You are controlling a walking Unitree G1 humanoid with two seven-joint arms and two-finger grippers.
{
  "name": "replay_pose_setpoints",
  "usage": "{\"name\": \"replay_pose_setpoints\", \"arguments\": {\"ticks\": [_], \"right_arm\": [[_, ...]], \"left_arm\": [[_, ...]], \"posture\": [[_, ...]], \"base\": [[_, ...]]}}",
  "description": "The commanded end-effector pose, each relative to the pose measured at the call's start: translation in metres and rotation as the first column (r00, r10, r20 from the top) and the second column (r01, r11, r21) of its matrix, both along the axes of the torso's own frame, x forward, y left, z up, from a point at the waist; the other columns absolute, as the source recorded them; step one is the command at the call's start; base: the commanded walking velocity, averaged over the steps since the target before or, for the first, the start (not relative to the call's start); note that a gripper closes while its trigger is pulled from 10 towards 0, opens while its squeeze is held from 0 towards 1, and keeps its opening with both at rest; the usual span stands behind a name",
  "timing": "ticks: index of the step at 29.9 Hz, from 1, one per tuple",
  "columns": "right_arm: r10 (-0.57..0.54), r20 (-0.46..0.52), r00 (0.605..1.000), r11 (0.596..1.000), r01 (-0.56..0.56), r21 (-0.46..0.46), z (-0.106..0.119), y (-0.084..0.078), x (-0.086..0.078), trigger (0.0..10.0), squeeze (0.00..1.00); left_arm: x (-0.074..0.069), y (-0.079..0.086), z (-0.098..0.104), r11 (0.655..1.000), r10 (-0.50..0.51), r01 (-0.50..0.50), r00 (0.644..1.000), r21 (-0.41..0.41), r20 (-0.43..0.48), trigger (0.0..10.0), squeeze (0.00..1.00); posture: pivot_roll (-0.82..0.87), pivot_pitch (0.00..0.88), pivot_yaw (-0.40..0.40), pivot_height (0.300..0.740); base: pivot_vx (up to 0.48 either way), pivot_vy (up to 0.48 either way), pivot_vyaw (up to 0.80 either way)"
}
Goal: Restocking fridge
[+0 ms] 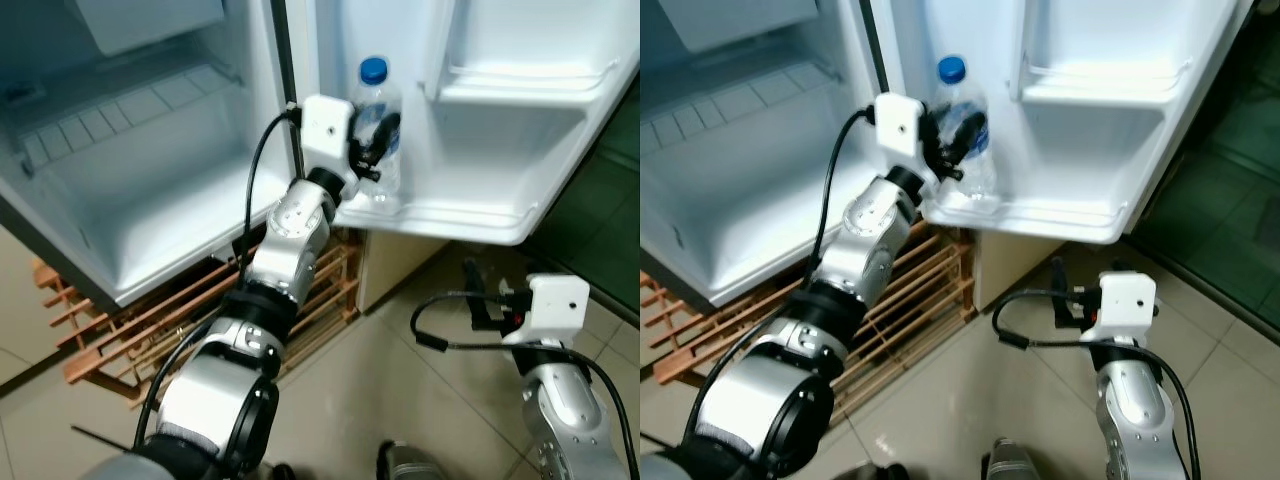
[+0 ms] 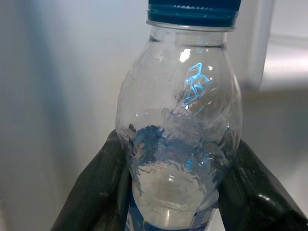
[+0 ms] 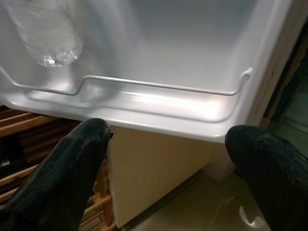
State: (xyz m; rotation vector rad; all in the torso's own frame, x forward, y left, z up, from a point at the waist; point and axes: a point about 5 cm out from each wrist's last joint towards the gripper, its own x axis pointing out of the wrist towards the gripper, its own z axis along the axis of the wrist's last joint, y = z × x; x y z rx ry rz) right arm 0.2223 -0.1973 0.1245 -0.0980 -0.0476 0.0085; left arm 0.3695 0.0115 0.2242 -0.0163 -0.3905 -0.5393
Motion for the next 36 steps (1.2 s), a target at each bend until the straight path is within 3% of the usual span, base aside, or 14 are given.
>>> {"name": "replay_pose_setpoints", "arguments": {"ticks": [1, 5, 13, 17, 21, 23, 24, 27, 29, 36], "right_arm": [[0.006, -0.007, 1.000, 1.000, -0.006, 0.006, 0.003, 0.001, -0.005, 10.0, 0.00], [0.003, -0.012, 1.000, 1.000, -0.003, 0.006, 0.005, 0.003, -0.012, 10.0, 0.00], [0.018, -0.051, 0.999, 1.000, -0.017, 0.011, 0.005, 0.013, -0.026, 10.0, 0.00], [0.015, -0.063, 0.998, 1.000, -0.014, 0.015, 0.004, 0.014, -0.029, 10.0, 0.00], [0.016, -0.072, 0.997, 1.000, -0.015, 0.017, 0.004, 0.016, -0.029, 10.0, 0.00], [0.016, -0.073, 0.997, 1.000, -0.015, 0.017, 0.004, 0.016, -0.029, 10.0, 0.00], [0.017, -0.075, 0.997, 1.000, -0.016, 0.015, 0.004, 0.015, -0.028, 10.0, 0.00], [0.015, -0.076, 0.997, 1.000, -0.014, 0.012, 0.004, 0.014, -0.026, 10.0, 0.00], [0.011, -0.079, 0.997, 1.000, -0.011, 0.007, 0.004, 0.013, -0.024, 10.0, 0.00], [0.016, -0.082, 0.997, 1.000, -0.016, 0.001, 0.003, 0.012, -0.021, 10.0, 0.00]], "left_arm": [[-0.002, -0.008, 0.018, 1.000, 0.014, -0.014, 0.995, 0.004, 0.095, 10.0, 0.00], [-0.006, -0.010, 0.025, 0.999, 0.034, -0.037, 0.984, 0.016, 0.174, 10.0, 0.00], [-0.002, -0.009, 0.017, 0.995, 0.068, -0.079, 0.981, 0.055, 0.179, 10.0, 0.00], [0.006, -0.001, 0.009, 0.985, 0.143, -0.153, 0.982, 0.076, 0.122, 10.0, 0.00], [0.017, 0.011, -0.005, 0.971, 0.228, -0.225, 0.973, 0.080, -0.028, 10.0, 0.00], [0.019, 0.013, -0.007, 0.970, 0.237, -0.232, 0.970, 0.076, -0.056, 10.0, 0.00], [0.022, 0.017, -0.010, 0.965, 0.260, -0.253, 0.959, 0.072, -0.111, 10.0, 1.00], [0.025, 0.020, -0.012, 0.958, 0.285, -0.275, 0.947, 0.082, -0.148, 10.0, 1.00], [0.030, 0.028, -0.016, 0.938, 0.346, -0.334, 0.912, 0.094, -0.220, 10.0, 1.00], [0.035, 0.039, -0.004, 0.917, 0.399, -0.393, 0.894, 0.073, -0.204, 10.0, 1.00]], "posture": [[-0.33, 0.232, 0.091, 0.740], [-0.34, 0.261, 0.094, 0.740], [-0.34, 0.300, 0.113, 0.740], [-0.35, 0.298, 0.114, 0.740], [-0.35, 0.286, 0.111, 0.740], [-0.35, 0.282, 0.112, 0.740], [-0.35, 0.275, 0.110, 0.740], [-0.35, 0.270, 0.110, 0.740], [-0.35, 0.257, 0.106, 0.740], [-0.34, 0.229, 0.096, 0.740]], "base": [[0.000, 0.000, 0.00], [0.000, 0.000, 0.00], [0.000, 0.000, 0.00], [0.000, 0.000, 0.00], [0.000, 0.000, 0.00], [0.000, 0.000, 0.00], [0.000, 0.000, 0.00], [0.000, 0.000, 0.00], [0.000, 0.000, 0.00], [0.000, 0.000, 0.00]]}}
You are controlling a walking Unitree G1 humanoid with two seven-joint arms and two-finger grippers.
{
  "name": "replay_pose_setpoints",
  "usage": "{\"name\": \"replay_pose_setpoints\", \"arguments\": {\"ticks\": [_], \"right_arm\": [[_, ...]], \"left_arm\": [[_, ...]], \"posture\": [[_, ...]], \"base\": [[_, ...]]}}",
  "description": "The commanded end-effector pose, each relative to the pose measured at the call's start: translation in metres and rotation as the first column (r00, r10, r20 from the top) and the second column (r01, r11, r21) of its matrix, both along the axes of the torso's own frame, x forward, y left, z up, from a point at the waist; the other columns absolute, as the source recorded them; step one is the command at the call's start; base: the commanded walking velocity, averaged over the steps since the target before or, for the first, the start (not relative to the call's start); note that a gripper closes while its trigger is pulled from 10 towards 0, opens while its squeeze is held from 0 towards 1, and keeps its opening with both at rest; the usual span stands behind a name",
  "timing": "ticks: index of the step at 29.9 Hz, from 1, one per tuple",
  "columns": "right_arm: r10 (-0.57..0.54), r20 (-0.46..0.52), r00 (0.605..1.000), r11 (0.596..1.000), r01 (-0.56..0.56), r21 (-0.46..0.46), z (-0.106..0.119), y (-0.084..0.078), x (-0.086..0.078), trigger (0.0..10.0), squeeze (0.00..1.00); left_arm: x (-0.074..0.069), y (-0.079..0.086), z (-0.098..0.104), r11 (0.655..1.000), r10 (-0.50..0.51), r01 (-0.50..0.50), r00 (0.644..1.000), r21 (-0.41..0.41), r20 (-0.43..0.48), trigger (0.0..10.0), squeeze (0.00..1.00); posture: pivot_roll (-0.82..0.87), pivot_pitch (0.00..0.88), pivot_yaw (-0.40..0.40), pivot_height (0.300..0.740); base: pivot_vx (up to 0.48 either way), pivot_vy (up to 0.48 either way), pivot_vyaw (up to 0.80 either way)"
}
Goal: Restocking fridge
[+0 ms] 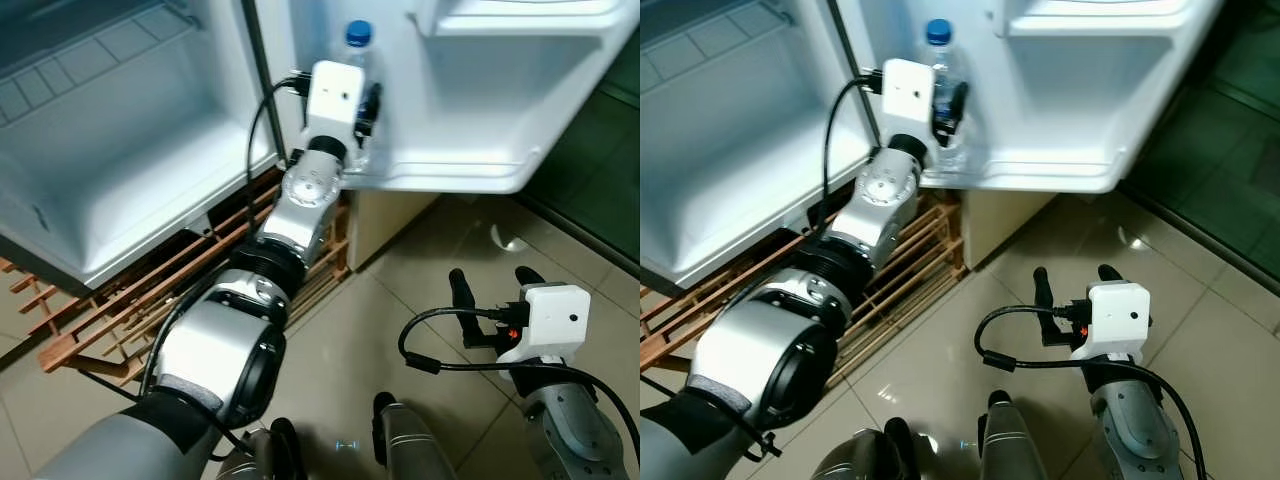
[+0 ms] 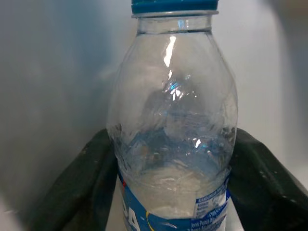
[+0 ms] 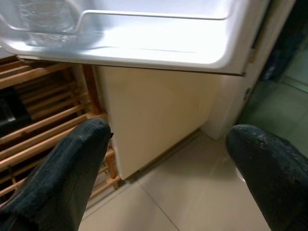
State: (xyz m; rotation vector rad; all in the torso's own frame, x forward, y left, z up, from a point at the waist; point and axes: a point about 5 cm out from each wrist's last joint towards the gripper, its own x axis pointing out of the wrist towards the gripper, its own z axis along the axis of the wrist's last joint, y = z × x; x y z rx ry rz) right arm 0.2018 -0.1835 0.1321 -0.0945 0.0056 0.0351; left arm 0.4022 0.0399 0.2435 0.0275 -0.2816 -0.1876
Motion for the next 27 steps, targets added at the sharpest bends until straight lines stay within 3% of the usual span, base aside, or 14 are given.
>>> {"name": "replay_pose_setpoints", "arguments": {"ticks": [1, 4, 10, 17, 20, 27], "right_arm": [[-0.008, -0.028, 1.000, 1.000, 0.008, -0.003, -0.005, -0.002, 0.000, 10.0, 0.00], [-0.007, -0.031, 0.999, 1.000, 0.006, -0.004, -0.006, -0.003, 0.001, 10.0, 0.00], [0.011, -0.021, 1.000, 1.000, -0.011, -0.001, -0.006, -0.001, 0.008, 10.0, 0.00], [0.017, -0.023, 1.000, 1.000, -0.017, -0.004, -0.008, -0.002, 0.013, 10.0, 0.00], [0.019, -0.017, 1.000, 1.000, -0.019, -0.010, -0.007, -0.004, 0.017, 10.0, 0.00], [0.019, -0.006, 1.000, 1.000, -0.019, -0.013, -0.006, -0.007, 0.022, 10.0, 0.00]], "left_arm": [[0.003, 0.013, -0.023, 0.998, 0.060, -0.059, 0.992, 0.014, -0.114, 10.0, 1.00], [0.003, 0.015, -0.022, 0.999, 0.039, -0.043, 0.991, -0.031, -0.124, 10.0, 1.00], [0.001, 0.015, -0.008, 1.000, -0.026, 0.026, 0.998, -0.004, -0.055, 10.0, 1.00], [-0.001, 0.020, -0.008, 0.999, -0.037, 0.036, 0.998, -0.026, -0.060, 10.0, 1.00], [-0.006, 0.025, -0.018, 0.997, -0.070, 0.068, 0.995, -0.038, -0.073, 10.0, 1.00], [-0.020, 0.032, -0.002, 0.990, -0.130, 0.130, 0.991, -0.045, 0.013, 10.0, 1.00]], "posture": [[-0.34, 0.224, 0.095, 0.740], [-0.33, 0.215, 0.092, 0.740], [-0.32, 0.193, 0.084, 0.740], [-0.31, 0.174, 0.077, 0.740], [-0.30, 0.163, 0.072, 0.740], [-0.29, 0.144, 0.068, 0.740]], "base": [[0.000, 0.000, 0.00], [0.000, 0.000, 0.00], [0.000, 0.000, 0.00], [0.000, 0.000, 0.00], [0.000, 0.000, 0.00], [0.000, 0.000, 0.00]]}}
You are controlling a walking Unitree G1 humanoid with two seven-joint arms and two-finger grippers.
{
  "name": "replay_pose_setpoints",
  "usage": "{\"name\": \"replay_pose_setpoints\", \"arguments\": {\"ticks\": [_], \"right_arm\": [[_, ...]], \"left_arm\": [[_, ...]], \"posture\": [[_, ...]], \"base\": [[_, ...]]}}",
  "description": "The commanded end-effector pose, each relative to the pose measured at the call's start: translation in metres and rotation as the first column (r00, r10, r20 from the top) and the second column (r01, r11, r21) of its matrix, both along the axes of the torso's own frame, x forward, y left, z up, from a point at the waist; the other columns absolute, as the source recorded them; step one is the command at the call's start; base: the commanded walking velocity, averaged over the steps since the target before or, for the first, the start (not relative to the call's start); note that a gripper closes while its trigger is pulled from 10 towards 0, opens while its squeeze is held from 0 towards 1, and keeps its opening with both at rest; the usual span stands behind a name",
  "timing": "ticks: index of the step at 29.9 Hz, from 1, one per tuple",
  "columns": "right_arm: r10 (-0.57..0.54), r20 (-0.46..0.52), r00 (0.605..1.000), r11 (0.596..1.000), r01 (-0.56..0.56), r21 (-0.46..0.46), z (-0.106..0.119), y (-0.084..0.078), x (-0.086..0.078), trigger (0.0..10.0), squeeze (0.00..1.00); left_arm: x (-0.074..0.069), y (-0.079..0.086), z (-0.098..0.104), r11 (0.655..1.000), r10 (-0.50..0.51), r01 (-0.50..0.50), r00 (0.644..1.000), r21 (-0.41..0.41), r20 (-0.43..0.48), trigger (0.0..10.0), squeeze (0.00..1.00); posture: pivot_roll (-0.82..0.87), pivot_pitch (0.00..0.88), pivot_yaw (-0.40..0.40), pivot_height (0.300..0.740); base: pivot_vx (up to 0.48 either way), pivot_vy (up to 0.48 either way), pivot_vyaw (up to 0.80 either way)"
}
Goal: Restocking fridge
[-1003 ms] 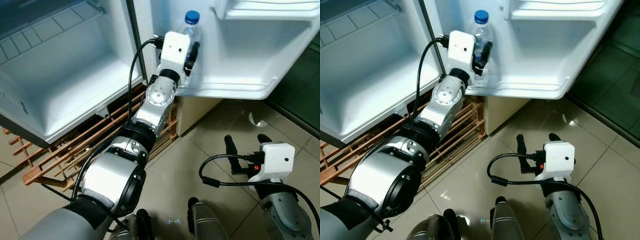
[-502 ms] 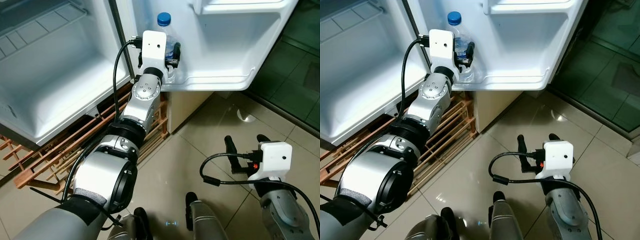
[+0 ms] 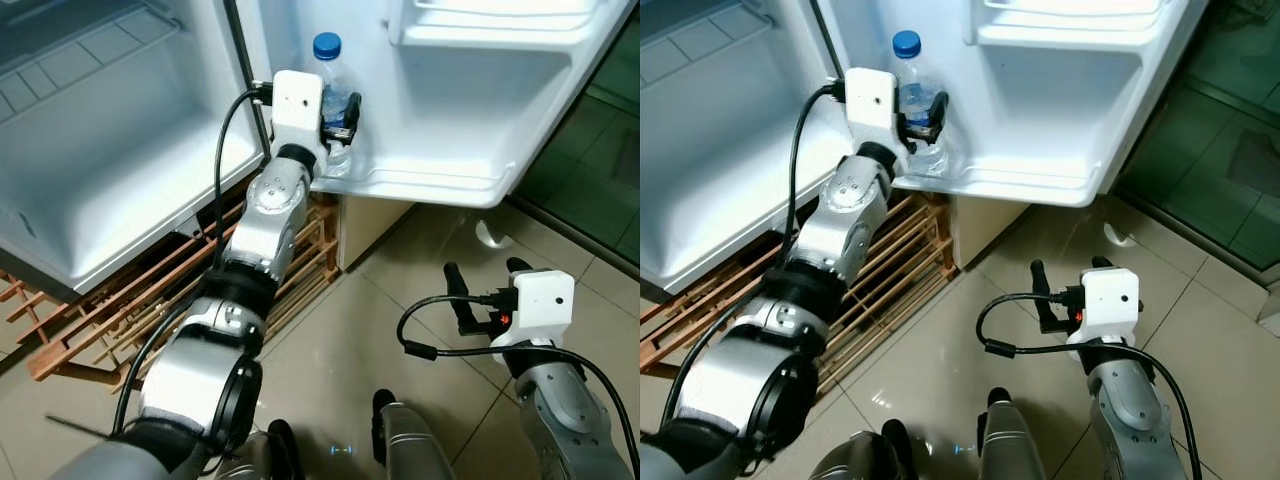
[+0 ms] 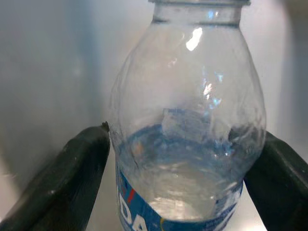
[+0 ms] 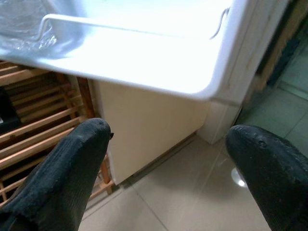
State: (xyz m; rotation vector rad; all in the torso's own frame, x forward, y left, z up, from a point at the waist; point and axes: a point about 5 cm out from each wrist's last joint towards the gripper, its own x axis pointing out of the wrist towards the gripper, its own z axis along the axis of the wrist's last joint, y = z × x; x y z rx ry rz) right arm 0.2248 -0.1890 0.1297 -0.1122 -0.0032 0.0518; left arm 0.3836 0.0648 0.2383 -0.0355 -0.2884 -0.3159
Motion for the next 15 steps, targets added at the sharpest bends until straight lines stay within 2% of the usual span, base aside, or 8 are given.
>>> {"name": "replay_pose_setpoints", "arguments": {"ticks": [1, 4, 5, 7, 11, 14, 15], "right_arm": [[0.003, -0.014, 1.000, 1.000, -0.003, 0.005, -0.005, -0.001, 0.000, 10.0, 0.00], [0.005, -0.014, 1.000, 1.000, -0.005, 0.006, -0.006, -0.001, 0.002, 10.0, 0.00], [0.007, -0.017, 1.000, 1.000, -0.007, 0.007, -0.008, -0.001, 0.003, 10.0, 0.00], [0.008, -0.017, 1.000, 1.000, -0.008, 0.007, -0.009, 0.000, 0.004, 10.0, 0.00], [0.022, -0.020, 1.000, 1.000, -0.022, 0.008, -0.012, 0.001, 0.006, 10.0, 0.00], [0.024, -0.018, 1.000, 1.000, -0.024, 0.007, -0.013, 0.001, 0.009, 10.0, 0.00], [0.025, -0.015, 1.000, 1.000, -0.025, 0.005, -0.013, 0.000, 0.009, 10.0, 0.00]], "left_arm": [[-0.007, 0.008, 0.003, 1.000, -0.009, 0.009, 1.000, 0.003, 0.008, 10.0, 1.00], [-0.021, 0.008, -0.006, 0.998, -0.068, 0.068, 0.997, 0.002, -0.034, 10.0, 1.00], [-0.027, 0.006, -0.016, 0.995, -0.103, 0.102, 0.991, -0.015, -0.082, 10.0, 1.00], [-0.028, 0.005, -0.019, 0.994, -0.110, 0.109, 0.989, -0.021, -0.098, 10.0, 1.00], [-0.042, 0.002, -0.034, 0.990, -0.139, 0.140, 0.977, -0.006, -0.163, 10.0, 1.00], [-0.051, 0.009, -0.040, 0.989, -0.149, 0.151, 0.966, -0.006, -0.209, 10.0, 1.00], [-0.060, 0.016, -0.043, 0.987, -0.156, 0.161, 0.963, 0.005, -0.220, 10.0, 1.00]], "posture": [[-0.28, 0.141, 0.069, 0.740], [-0.27, 0.137, 0.068, 0.740], [-0.25, 0.132, 0.066, 0.740], [-0.25, 0.132, 0.066, 0.740], [-0.24, 0.128, 0.064, 0.740], [-0.23, 0.122, 0.065, 0.740], [-0.23, 0.120, 0.066, 0.740]], "base": [[0.000, 0.000, 0.00], [0.000, 0.000, 0.00], [0.000, 0.000, 0.00], [0.000, 0.000, 0.00], [0.000, 0.000, 0.00], [0.000, 0.000, 0.00], [0.000, 0.000, 0.00]]}}
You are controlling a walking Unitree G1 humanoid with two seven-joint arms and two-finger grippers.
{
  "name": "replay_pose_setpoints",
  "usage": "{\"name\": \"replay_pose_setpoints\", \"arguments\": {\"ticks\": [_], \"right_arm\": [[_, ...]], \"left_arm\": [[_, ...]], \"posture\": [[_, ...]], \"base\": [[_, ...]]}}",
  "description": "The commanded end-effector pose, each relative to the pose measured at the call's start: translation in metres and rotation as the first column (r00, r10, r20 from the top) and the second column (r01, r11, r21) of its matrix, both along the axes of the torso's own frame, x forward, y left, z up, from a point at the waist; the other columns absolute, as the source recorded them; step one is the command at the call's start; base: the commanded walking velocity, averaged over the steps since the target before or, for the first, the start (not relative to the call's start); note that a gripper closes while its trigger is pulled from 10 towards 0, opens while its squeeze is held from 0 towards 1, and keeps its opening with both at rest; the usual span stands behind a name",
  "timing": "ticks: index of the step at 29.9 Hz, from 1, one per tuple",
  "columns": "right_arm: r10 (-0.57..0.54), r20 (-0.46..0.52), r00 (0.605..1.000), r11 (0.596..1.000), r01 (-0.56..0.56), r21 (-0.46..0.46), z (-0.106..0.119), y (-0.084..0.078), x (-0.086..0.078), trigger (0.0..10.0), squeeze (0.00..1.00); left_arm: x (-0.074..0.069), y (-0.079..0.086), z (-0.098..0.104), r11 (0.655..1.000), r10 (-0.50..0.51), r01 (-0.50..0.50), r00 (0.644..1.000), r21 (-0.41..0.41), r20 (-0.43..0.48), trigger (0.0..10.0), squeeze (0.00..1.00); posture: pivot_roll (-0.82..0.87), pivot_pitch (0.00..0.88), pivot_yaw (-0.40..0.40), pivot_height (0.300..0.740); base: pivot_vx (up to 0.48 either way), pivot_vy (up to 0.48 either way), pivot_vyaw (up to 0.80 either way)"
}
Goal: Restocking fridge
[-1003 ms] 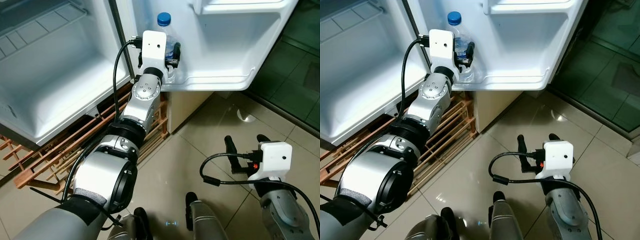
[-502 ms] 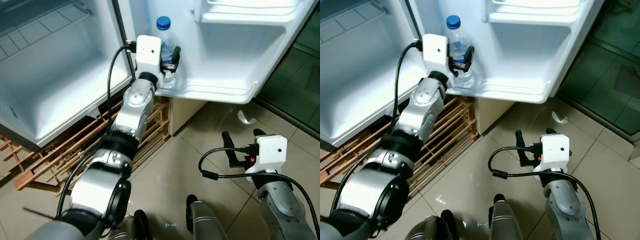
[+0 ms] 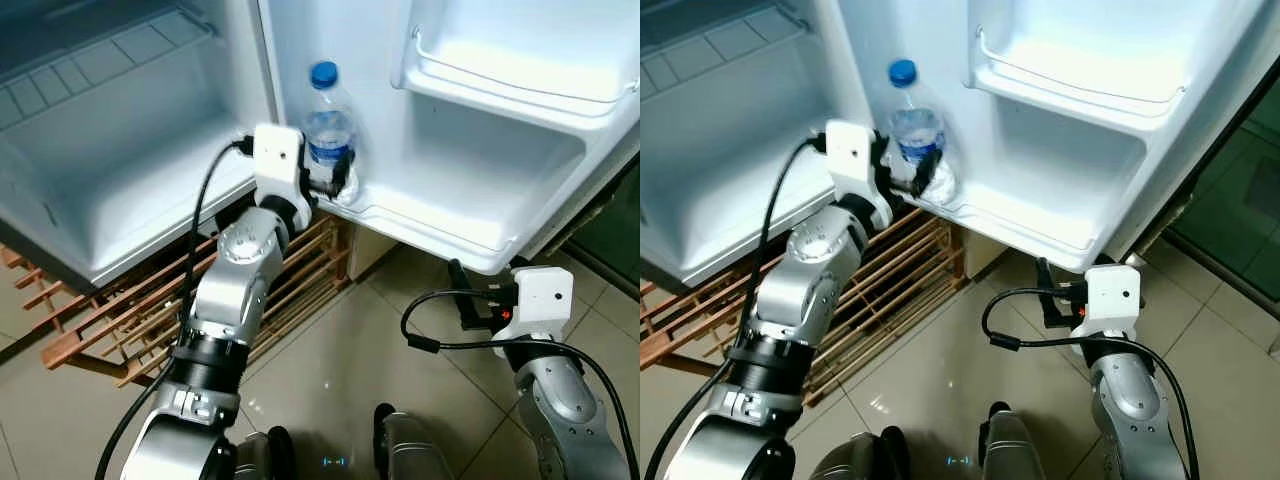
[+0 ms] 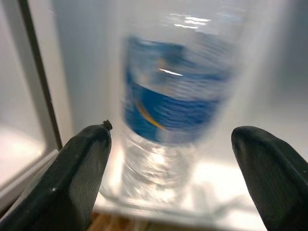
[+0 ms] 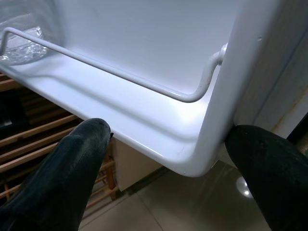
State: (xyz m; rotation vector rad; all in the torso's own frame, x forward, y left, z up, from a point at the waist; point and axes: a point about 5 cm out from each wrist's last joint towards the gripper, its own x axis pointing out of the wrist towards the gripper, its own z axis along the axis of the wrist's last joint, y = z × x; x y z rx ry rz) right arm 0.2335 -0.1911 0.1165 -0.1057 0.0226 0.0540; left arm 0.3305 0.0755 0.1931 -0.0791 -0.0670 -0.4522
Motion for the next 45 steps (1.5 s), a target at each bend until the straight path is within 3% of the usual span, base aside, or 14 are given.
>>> {"name": "replay_pose_setpoints", "arguments": {"ticks": [1, 2, 3, 7, 11, 15, 17, 18, 23, 25, 28, 30, 36, 45], "right_arm": [[0.024, 0.012, 1.000, 1.000, -0.024, 0.000, 0.000, 0.002, 0.000, 10.0, 0.00], [0.024, 0.012, 1.000, 1.000, -0.024, 0.000, 0.000, 0.002, 0.000, 10.0, 0.00], [0.025, 0.015, 1.000, 1.000, -0.025, 0.000, 0.000, 0.002, 0.000, 10.0, 0.00], [0.035, 0.022, 0.999, 0.999, -0.035, 0.009, 0.000, 0.005, 0.002, 10.0, 0.00], [0.043, 0.039, 0.998, 0.999, -0.044, 0.020, 0.003, 0.008, 0.002, 10.0, 0.00], [0.004, 0.062, 0.998, 0.999, -0.007, 0.041, 0.007, 0.001, -0.006, 10.0, 0.00], [-0.009, 0.064, 0.998, 0.999, 0.007, 0.040, 0.007, -0.002, -0.008, 10.0, 0.00], [-0.010, 0.061, 0.998, 0.999, 0.008, 0.038, 0.006, -0.003, -0.008, 10.0, 0.00], [0.009, 0.027, 1.000, 0.999, -0.010, 0.033, -0.006, -0.001, 0.006, 10.0, 0.00], [0.020, 0.025, 0.999, 0.999, -0.021, 0.039, -0.007, 0.001, 0.011, 10.0, 0.00], [0.012, 0.033, 0.999, 0.997, -0.014, 0.072, -0.005, 0.003, 0.018, 10.0, 0.00], [0.009, 0.033, 0.999, 0.997, -0.011, 0.073, -0.006, 0.002, 0.017, 10.0, 0.00], [0.008, 0.041, 0.999, 0.998, -0.011, 0.068, -0.010, 0.001, 0.026, 10.0, 0.00], [-0.009, 0.040, 0.999, 0.995, 0.005, 0.102, -0.007, -0.001, 0.030, 10.0, 0.00]], "left_arm": [[-0.010, 0.009, 0.002, 1.000, -0.019, 0.019, 1.000, 0.005, -0.003, 10.0, 1.00], [-0.010, 0.009, 0.002, 1.000, -0.019, 0.019, 1.000, 0.005, -0.003, 10.0, 1.00], [-0.020, 0.017, -0.003, 1.000, -0.018, 0.018, 1.000, 0.015, -0.007, 10.0, 0.00], [-0.035, 0.026, -0.010, 1.000, 0.002, -0.003, 1.000, 0.028, 0.024, 10.0, 0.00], [-0.048, 0.045, -0.027, 0.994, 0.098, -0.101, 0.994, 0.047, 0.055, 10.0, 0.00], [-0.072, 0.068, -0.053, 0.978, 0.192, -0.190, 0.981, 0.083, -0.020, 10.0, 0.00], [-0.078, 0.073, -0.068, 0.970, 0.241, -0.238, 0.959, 0.040, -0.151, 10.0, 0.00], [-0.078, 0.073, -0.073, 0.966, 0.257, -0.257, 0.946, 0.027, -0.196, 10.0, 0.00], [-0.057, 0.075, -0.068, 0.951, 0.308, -0.310, 0.941, 0.007, -0.144, 10.0, 0.00], [-0.060, 0.078, -0.074, 0.950, 0.312, -0.312, 0.939, 0.023, -0.142, 10.0, 0.00], [-0.080, 0.093, -0.092, 0.952, 0.301, -0.286, 0.942, 0.113, -0.150, 10.0, 0.00], [-0.085, 0.095, -0.095, 0.952, 0.302, -0.287, 0.937, 0.104, -0.177, 10.0, 0.00], [-0.055, 0.080, -0.067, 0.951, 0.307, -0.305, 0.949, 0.040, -0.073, 10.0, 0.00], [-0.056, 0.072, -0.068, 0.968, 0.250, -0.249, 0.967, 0.028, -0.055, 10.0, 0.00]], "posture": [[-0.22, 0.118, 0.065, 0.740], [-0.22, 0.118, 0.065, 0.740], [-0.21, 0.117, 0.065, 0.740], [-0.20, 0.114, 0.061, 0.740], [-0.20, 0.110, 0.056, 0.740], [-0.21, 0.122, 0.061, 0.740], [-0.19, 0.129, 0.044, 0.740], [-0.19, 0.129, 0.044, 0.740], [-0.14, 0.114, 0.007, 0.740], [-0.13, 0.106, 0.007, 0.740], [-0.13, 0.090, 0.012, 0.740], [-0.13, 0.081, 0.012, 0.740], [-0.14, 0.050, 0.022, 0.740], [-0.15, 0.048, 0.025, 0.740]], "base": [[0.000, 0.000, 0.00], [0.000, 0.000, 0.00], [0.000, 0.000, 0.00], [0.000, 0.000, 0.00], [0.000, 0.000, 0.00], [0.000, 0.000, 0.00], [0.000, 0.000, 0.00], [0.000, 0.000, 0.00], [0.000, 0.000, 0.00], [0.000, 0.000, 0.00], [0.000, 0.000, 0.00], [0.000, 0.000, 0.00], [0.000, 0.000, 0.00], [0.000, -0.254, 0.00]]}}
